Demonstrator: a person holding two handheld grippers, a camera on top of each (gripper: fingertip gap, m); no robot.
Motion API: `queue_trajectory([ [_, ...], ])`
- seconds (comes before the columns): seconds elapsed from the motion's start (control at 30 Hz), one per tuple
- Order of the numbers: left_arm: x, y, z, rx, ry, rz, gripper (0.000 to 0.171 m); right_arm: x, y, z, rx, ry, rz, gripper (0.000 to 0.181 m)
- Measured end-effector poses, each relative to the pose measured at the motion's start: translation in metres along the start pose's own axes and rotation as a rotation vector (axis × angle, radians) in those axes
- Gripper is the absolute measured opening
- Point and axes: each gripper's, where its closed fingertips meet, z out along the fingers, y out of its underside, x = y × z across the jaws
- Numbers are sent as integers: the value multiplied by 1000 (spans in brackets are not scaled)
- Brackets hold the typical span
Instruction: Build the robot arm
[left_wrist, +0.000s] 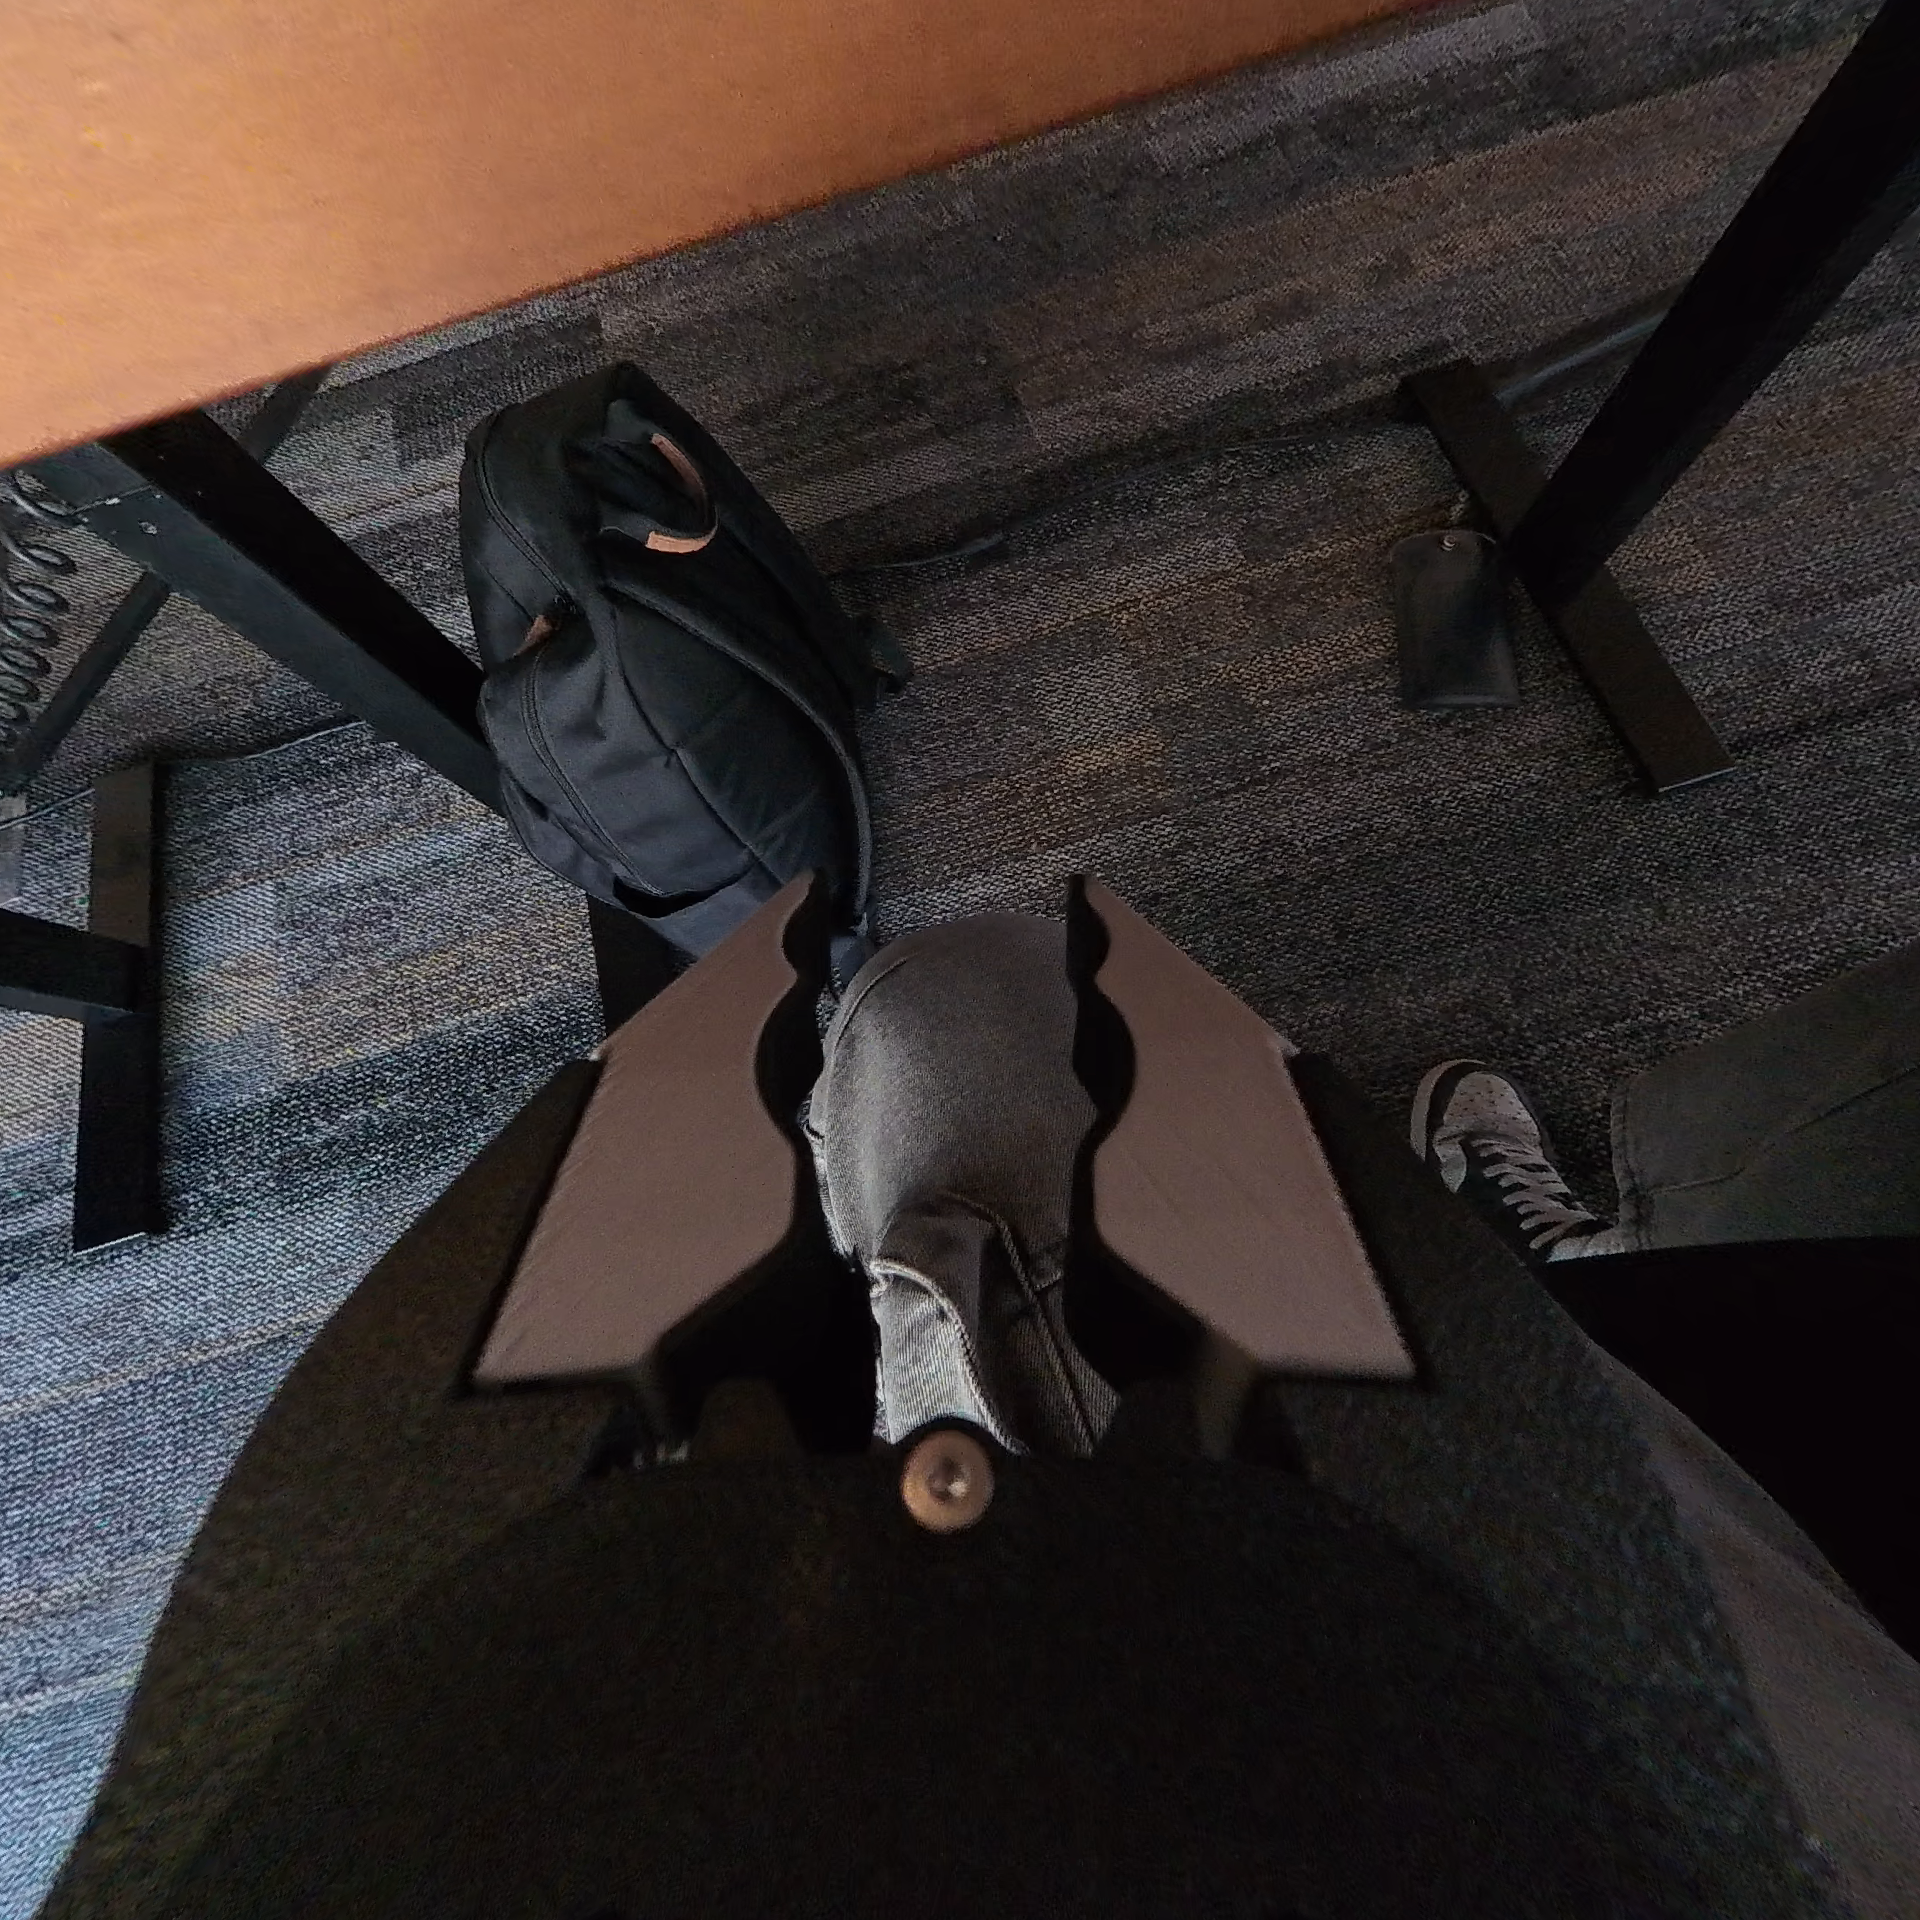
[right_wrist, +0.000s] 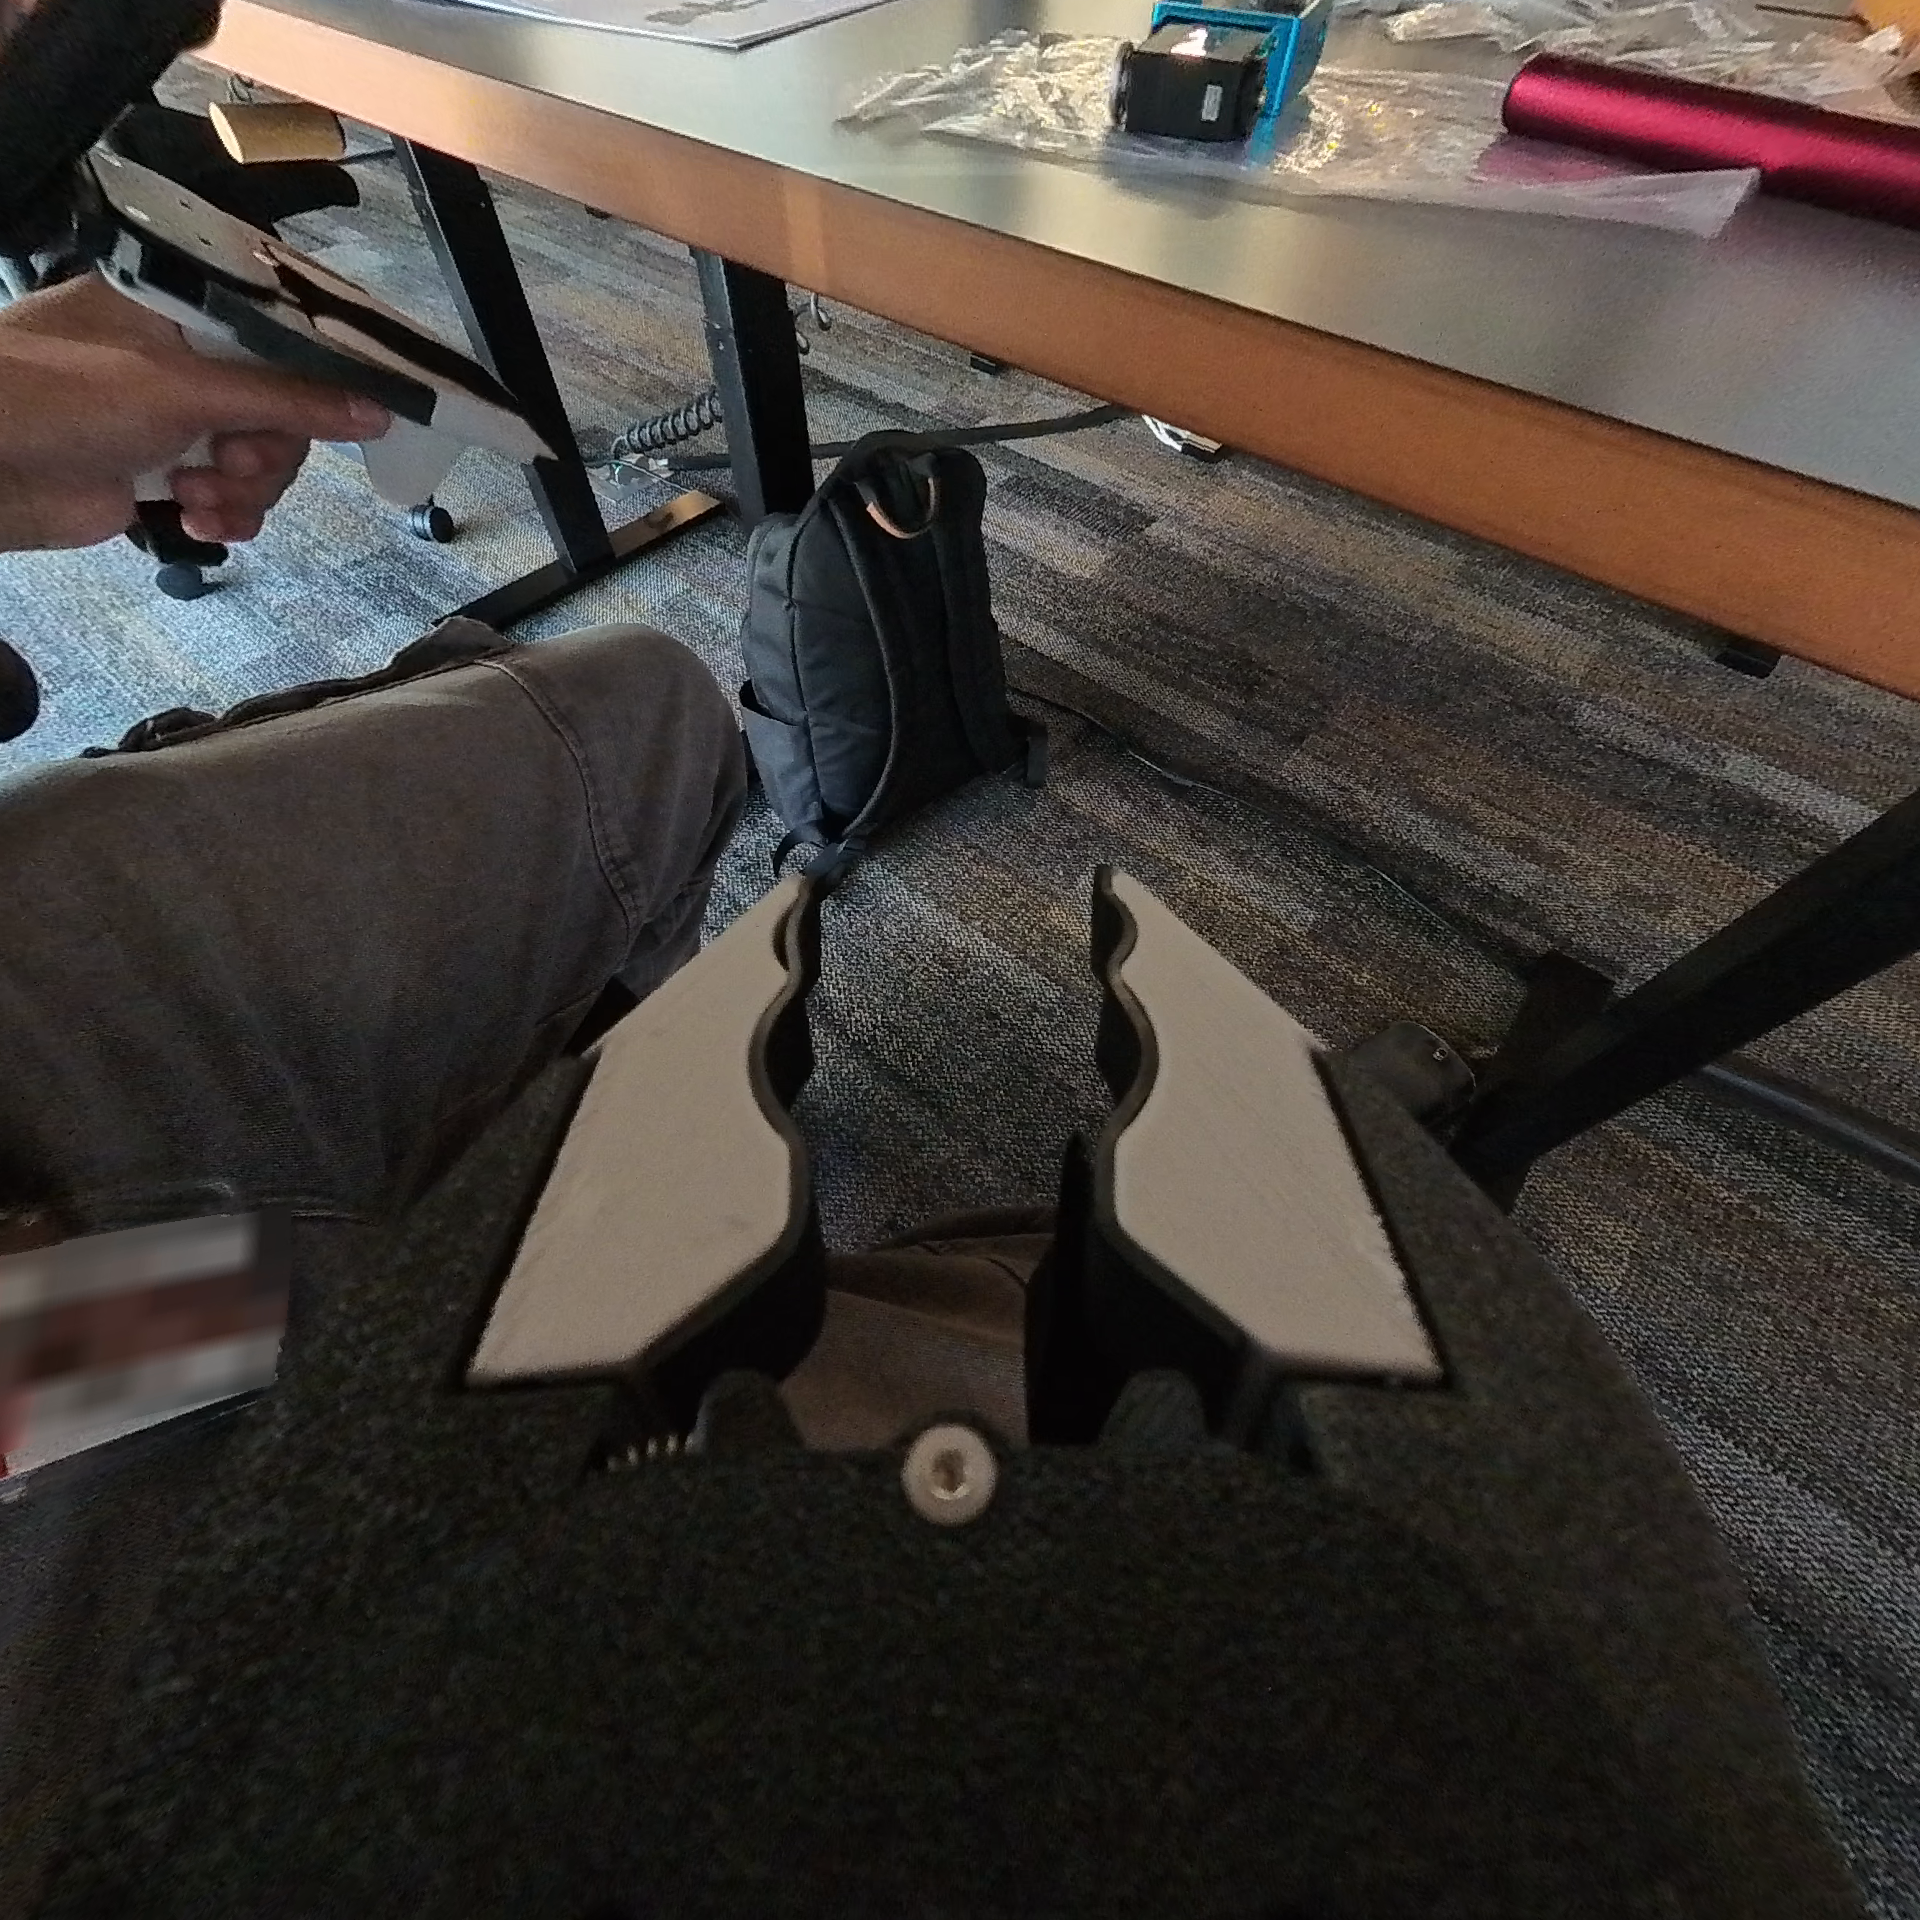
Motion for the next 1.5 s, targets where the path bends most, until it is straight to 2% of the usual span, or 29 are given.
queue_trajectory([
  [0.47,-12,7,-7,0,-18,-29,45,-8,-1,9,-18,-31,-26,52],
  [1.37,-15,9,-8,-7,-36,-13,45,-10,0,11,-22,-47,-23,52],
  [1.5,-16,9,-7,-8,-40,-13,45,-22,-4,20,-13,-84,2,52],
])
